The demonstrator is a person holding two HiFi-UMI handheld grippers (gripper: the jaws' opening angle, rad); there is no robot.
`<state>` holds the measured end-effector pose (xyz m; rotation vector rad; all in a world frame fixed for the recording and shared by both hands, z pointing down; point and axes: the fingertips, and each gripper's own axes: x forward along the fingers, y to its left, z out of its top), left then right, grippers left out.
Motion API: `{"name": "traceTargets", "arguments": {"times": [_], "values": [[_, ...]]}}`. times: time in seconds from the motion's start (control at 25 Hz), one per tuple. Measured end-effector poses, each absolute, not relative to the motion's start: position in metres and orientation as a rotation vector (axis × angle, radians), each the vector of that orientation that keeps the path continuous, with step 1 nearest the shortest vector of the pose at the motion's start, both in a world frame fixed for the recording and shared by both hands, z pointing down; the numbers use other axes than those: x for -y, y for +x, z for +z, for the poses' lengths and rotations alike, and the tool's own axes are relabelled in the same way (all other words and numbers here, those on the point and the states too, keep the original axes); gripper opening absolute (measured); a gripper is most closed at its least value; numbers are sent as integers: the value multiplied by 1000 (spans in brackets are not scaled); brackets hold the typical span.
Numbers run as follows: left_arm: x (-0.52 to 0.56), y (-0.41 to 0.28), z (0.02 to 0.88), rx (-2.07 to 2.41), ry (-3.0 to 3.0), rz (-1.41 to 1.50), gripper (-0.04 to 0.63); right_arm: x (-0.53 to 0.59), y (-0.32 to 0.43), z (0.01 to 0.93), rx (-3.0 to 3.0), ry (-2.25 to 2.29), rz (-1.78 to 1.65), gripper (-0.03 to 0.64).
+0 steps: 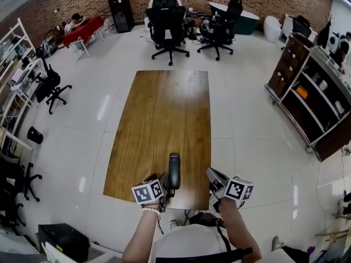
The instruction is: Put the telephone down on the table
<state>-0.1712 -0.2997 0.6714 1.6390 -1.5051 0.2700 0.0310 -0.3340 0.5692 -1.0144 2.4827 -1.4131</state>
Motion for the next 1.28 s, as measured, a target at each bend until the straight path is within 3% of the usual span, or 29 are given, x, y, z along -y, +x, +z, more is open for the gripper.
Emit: {"name": "traceTargets", "arguments": {"times": [0.08,0.2,0.72,1.28], "values": [[289,-178,658,1512,1658,246,108,328,24,565,-2496,-1017,-1399,2],[273,-187,644,1517,1687,177,9,318,15,559,-2505,-1028,-1375,2],[217,-203,629,1448,1750,45,9,245,-1,555,-2523,-1148,-1291,3],[170,-150,596,1358,1881,52,9,188,18,541,-2535,-1146,-1245,3]]}}
